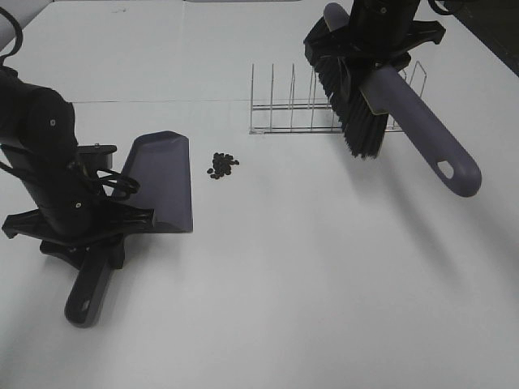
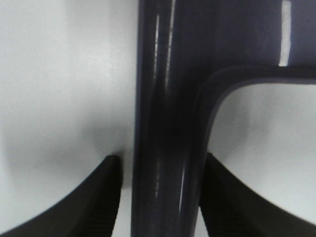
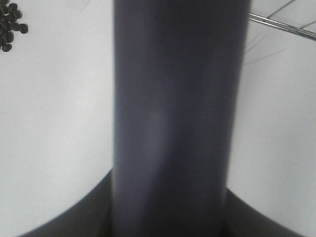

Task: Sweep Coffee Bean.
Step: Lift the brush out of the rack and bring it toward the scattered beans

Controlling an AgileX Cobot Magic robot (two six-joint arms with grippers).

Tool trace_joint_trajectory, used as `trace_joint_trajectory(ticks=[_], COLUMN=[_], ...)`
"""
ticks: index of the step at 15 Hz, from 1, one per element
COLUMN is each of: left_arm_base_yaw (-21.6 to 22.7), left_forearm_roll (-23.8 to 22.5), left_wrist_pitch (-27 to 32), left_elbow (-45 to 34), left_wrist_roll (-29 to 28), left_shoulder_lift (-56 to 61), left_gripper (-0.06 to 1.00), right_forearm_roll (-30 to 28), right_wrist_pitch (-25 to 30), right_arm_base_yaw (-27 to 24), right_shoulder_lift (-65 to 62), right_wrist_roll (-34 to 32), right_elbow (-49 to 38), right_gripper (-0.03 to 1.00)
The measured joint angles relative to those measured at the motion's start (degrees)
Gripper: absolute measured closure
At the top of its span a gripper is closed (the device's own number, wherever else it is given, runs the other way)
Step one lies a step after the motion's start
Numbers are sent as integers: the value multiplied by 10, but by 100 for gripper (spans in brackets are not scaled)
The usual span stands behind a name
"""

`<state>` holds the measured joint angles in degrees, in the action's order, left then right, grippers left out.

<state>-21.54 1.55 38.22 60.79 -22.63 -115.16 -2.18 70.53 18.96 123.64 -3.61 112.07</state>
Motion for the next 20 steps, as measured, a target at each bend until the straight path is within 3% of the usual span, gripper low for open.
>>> trace_joint_trajectory(ticks=[2, 5, 9, 11, 18, 20], left_arm_base_yaw=[0, 0, -10, -14, -14, -14], left_forearm_roll=[-3, -15, -112, -120, -48, -38], left_wrist_pitch=[21, 20, 19, 25, 26, 26], left_elbow=[14, 15, 9, 10, 15, 16], left_wrist_roll=[8, -2, -76, -88, -19, -5], left_shoulder_lift=[-10, -6, 50, 61, -10, -12], left_gripper=[60, 60, 60, 60, 60, 60], right_forearm_roll=[0, 0, 4, 13, 11, -37], right_wrist_pitch=[0, 0, 0, 0, -1, 1], right_arm_base_yaw=[0, 0, 0, 0, 1, 22], right_shoulder_lift=[0, 0, 0, 0, 0, 9], right_wrist_roll=[0, 0, 0, 0, -33, -47], right_elbow=[0, 0, 0, 0, -10, -14], right_gripper=[68, 68, 68, 68, 68, 68])
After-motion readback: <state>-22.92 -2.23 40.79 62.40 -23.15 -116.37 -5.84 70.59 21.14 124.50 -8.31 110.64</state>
